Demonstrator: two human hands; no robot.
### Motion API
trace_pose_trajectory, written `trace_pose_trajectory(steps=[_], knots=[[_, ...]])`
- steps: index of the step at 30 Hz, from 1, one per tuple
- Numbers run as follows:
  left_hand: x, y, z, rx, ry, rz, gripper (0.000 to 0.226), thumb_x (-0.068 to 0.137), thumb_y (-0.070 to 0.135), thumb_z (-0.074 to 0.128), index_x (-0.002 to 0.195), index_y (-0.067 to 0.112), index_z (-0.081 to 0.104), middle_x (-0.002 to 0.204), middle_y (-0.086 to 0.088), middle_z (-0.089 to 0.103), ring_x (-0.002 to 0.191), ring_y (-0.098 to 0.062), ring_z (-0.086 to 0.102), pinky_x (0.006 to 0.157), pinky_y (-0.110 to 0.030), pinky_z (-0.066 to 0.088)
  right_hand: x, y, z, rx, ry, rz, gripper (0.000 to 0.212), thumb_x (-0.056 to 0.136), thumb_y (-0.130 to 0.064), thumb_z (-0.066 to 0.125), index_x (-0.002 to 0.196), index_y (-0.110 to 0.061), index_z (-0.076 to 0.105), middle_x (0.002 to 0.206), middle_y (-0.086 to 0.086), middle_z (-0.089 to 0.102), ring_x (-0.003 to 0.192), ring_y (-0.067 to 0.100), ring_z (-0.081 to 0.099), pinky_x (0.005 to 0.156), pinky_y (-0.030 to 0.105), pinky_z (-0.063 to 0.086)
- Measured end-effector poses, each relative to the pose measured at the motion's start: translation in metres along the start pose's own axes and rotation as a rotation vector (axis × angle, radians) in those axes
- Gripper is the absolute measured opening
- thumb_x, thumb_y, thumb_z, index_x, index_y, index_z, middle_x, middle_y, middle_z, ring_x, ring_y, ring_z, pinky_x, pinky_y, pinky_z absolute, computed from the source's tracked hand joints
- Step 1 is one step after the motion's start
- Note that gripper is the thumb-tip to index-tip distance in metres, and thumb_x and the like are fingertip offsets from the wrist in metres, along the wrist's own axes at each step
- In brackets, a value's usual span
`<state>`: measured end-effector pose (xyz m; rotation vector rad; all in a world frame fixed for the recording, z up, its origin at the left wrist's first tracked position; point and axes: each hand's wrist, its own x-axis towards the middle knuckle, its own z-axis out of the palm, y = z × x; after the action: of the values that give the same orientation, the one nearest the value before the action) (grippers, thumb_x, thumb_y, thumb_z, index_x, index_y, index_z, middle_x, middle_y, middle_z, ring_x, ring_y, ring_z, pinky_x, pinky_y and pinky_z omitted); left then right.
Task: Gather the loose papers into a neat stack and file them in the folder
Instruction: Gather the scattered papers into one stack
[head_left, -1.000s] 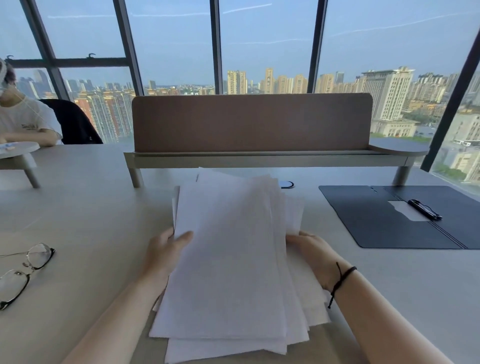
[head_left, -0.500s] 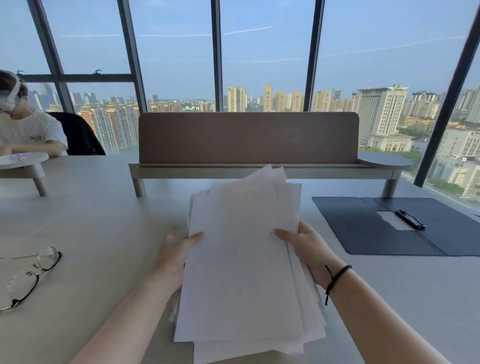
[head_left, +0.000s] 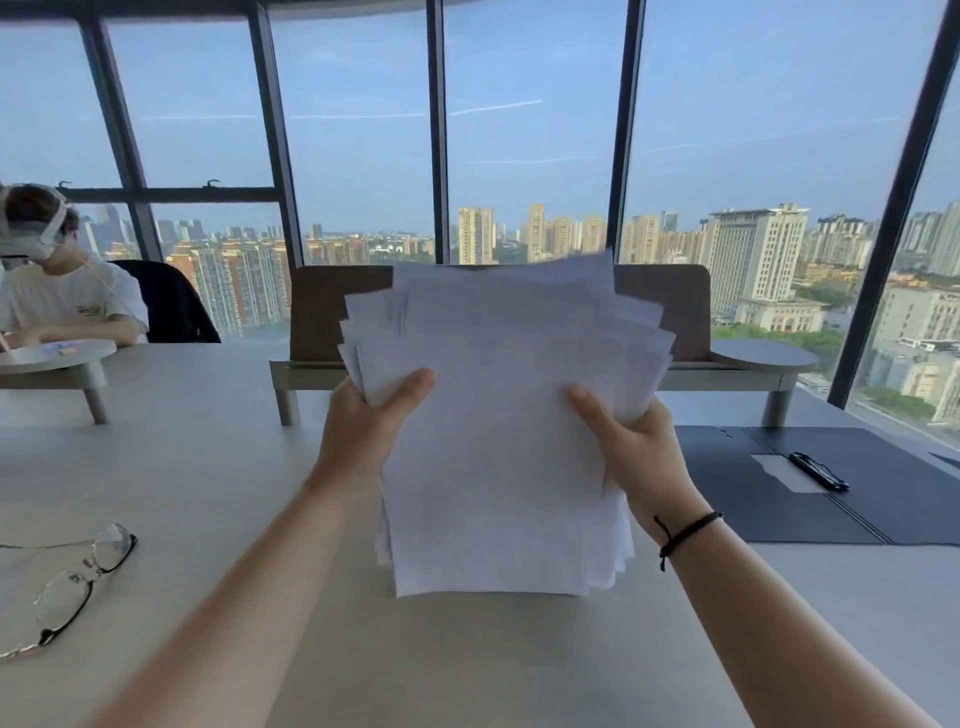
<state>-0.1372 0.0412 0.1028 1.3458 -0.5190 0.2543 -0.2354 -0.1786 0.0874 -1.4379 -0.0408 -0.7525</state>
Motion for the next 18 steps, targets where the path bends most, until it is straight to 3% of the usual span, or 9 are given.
trace_pose_trajectory(steps=[3,5,9,12,15,18], knots=[[0.0,-0.005,0.006,0.038,-0.078,-0.085,0.025,0.062,0.046,0.084,0.085,0.035,0.08,0.093,0.004,0.08,0.089,-0.019,0.076,0.088,-0.051,0.059,0.001,0.002,0.005,-0.007,0.021,0.049,0.025,0.084,-0.029,0.08,0.106,-0.021,0.074,0.099,-0.003,0.081,0.093,0.017,0.077,0.077,0.036,0.062],[0.002,-0.005,0.012,0.049,-0.075,-0.088,0.01,0.07,0.033,0.085,0.078,0.038,0.081,0.089,0.006,0.081,0.087,-0.017,0.077,0.089,-0.047,0.059,0.006,0.0,0.012,-0.024,0.02,0.034,0.025,0.083,-0.027,0.081,0.106,-0.021,0.074,0.1,-0.001,0.081,0.092,0.018,0.078,0.079,0.04,0.063],[0.006,0.0,0.017,0.034,-0.121,-0.064,0.026,0.086,0.018,0.075,0.074,0.041,0.08,0.085,0.012,0.08,0.083,-0.01,0.076,0.085,-0.038,0.059,0.017,-0.009,0.014,-0.058,0.013,0.009,0.02,0.084,-0.022,0.081,0.103,-0.017,0.075,0.099,0.003,0.081,0.091,0.022,0.078,0.081,0.044,0.063],[0.009,-0.005,0.007,-0.04,-0.125,-0.092,0.007,0.085,0.022,0.076,0.086,0.028,0.08,0.094,0.002,0.08,0.09,-0.019,0.077,0.085,-0.039,0.058,0.016,-0.006,0.003,0.03,0.001,0.068,0.019,0.086,-0.022,0.078,0.105,-0.017,0.075,0.098,0.001,0.081,0.091,0.022,0.078,0.077,0.04,0.063],[0.0,-0.04,-0.006,-0.117,-0.207,-0.209,0.035,0.077,0.035,0.076,0.108,0.019,0.074,0.109,-0.008,0.078,0.101,-0.03,0.074,0.088,-0.045,0.057,0.003,0.011,-0.008,0.055,0.0,0.135,0.037,0.081,-0.039,0.077,0.112,-0.019,0.073,0.104,0.002,0.08,0.095,0.021,0.077,0.077,0.036,0.062],[-0.034,-0.085,-0.004,-0.14,-0.211,-0.425,0.064,0.06,0.051,0.086,0.109,0.01,0.075,0.111,-0.016,0.076,0.105,-0.037,0.071,0.097,-0.055,0.052,-0.015,0.038,-0.013,0.003,0.034,0.196,0.045,0.077,-0.049,0.071,0.112,-0.021,0.072,0.103,-0.002,0.081,0.093,0.015,0.077,0.071,0.027,0.06]])
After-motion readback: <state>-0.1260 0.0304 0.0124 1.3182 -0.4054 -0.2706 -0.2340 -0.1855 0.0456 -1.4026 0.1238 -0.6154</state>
